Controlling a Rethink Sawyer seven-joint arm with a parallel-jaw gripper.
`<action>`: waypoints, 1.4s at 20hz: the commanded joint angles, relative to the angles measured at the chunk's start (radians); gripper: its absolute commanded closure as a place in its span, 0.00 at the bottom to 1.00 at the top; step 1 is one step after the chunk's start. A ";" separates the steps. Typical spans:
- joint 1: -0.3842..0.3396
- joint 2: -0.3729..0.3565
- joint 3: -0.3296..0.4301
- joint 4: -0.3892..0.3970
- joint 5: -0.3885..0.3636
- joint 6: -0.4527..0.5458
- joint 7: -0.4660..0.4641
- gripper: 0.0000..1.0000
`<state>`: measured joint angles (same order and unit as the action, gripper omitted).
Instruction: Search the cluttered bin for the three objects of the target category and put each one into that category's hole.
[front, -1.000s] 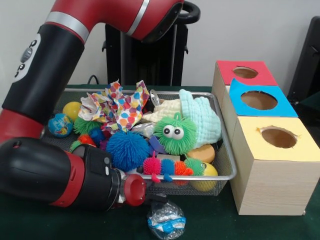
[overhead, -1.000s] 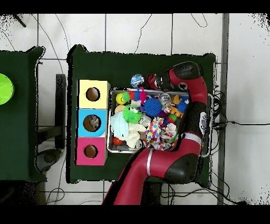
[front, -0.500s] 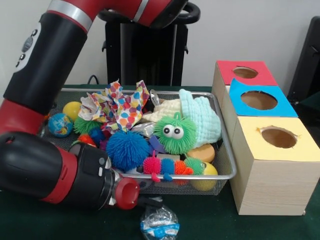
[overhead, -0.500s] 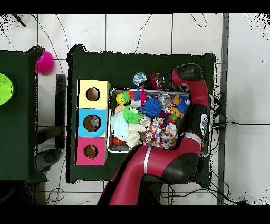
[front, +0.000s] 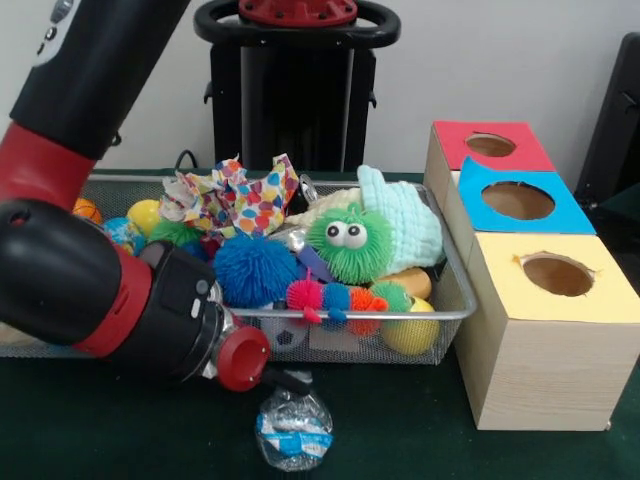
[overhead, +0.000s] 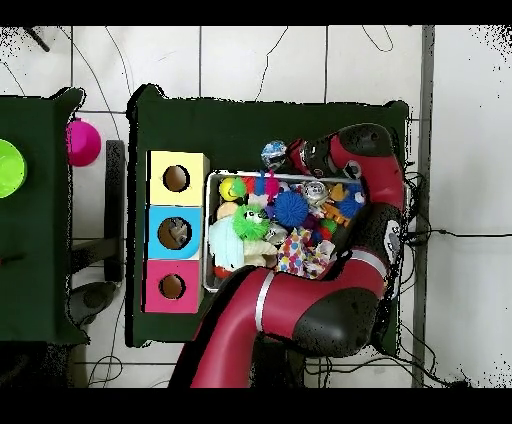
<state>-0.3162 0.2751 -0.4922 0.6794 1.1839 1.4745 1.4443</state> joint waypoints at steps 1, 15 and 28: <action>-0.052 -0.155 -0.012 0.286 -0.198 0.361 0.495 1.00; -0.153 0.004 0.033 -0.007 -0.255 0.051 0.361 1.00; -0.153 0.009 0.043 -0.057 -0.258 0.032 0.365 1.00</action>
<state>-0.4378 0.2934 -0.4833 0.5574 1.0436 1.4103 1.5493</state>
